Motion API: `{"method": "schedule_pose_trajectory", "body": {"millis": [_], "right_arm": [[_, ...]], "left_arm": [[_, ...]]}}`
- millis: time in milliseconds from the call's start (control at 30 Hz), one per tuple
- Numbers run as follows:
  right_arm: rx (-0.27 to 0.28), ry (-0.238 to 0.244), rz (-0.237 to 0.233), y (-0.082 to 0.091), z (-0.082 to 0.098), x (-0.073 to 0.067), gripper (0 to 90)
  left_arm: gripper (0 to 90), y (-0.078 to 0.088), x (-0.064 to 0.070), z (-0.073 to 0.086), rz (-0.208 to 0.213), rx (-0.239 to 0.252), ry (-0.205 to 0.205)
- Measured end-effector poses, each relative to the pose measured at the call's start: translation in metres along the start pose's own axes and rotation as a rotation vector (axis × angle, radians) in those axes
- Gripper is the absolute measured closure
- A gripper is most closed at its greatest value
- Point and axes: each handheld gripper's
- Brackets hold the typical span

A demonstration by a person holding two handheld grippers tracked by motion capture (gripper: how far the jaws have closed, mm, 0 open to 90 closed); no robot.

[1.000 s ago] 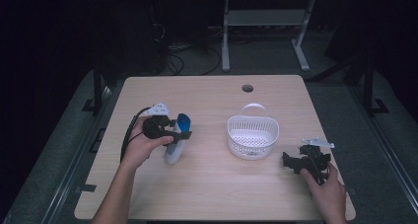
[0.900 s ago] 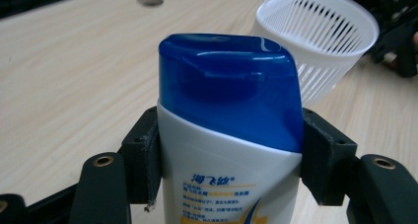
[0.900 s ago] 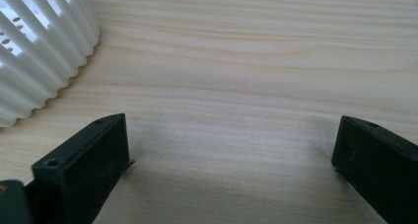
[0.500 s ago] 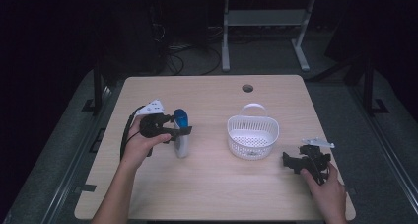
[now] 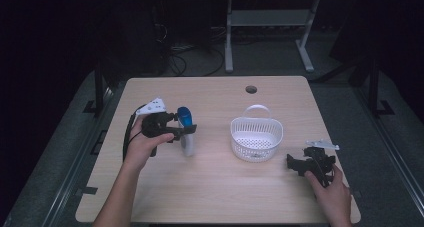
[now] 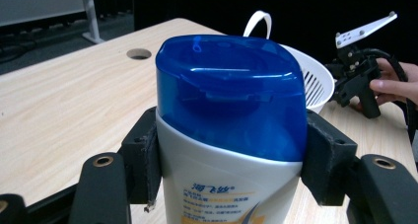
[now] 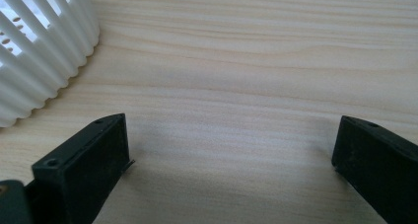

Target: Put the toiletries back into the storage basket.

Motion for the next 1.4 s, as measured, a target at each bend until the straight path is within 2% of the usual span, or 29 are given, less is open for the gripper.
{"method": "schedule_pose_trajectory", "body": {"millis": [500,867,1400], "right_arm": [[0.0,0.002,0.0,0.0,0.0,0.0,0.4],[0.001,0.001,0.0,0.0,0.0,0.0,0.4],[0.0,0.002,0.0,0.0,0.0,0.0,0.4]], "left_arm": [[35.7,-0.004,0.01,-0.015,0.028,0.001,-0.042],[35.8,-0.007,0.016,-0.035,0.042,0.014,-0.067],[35.8,-0.023,0.026,-0.058,0.079,0.024,-0.093]]}}
Point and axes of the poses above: each handheld gripper's, and its own axes: y roughly backward along the jaws, z roughly out of its underside, x roughly to its right, and after that the axes turned 6 degrees about -x, right-handed
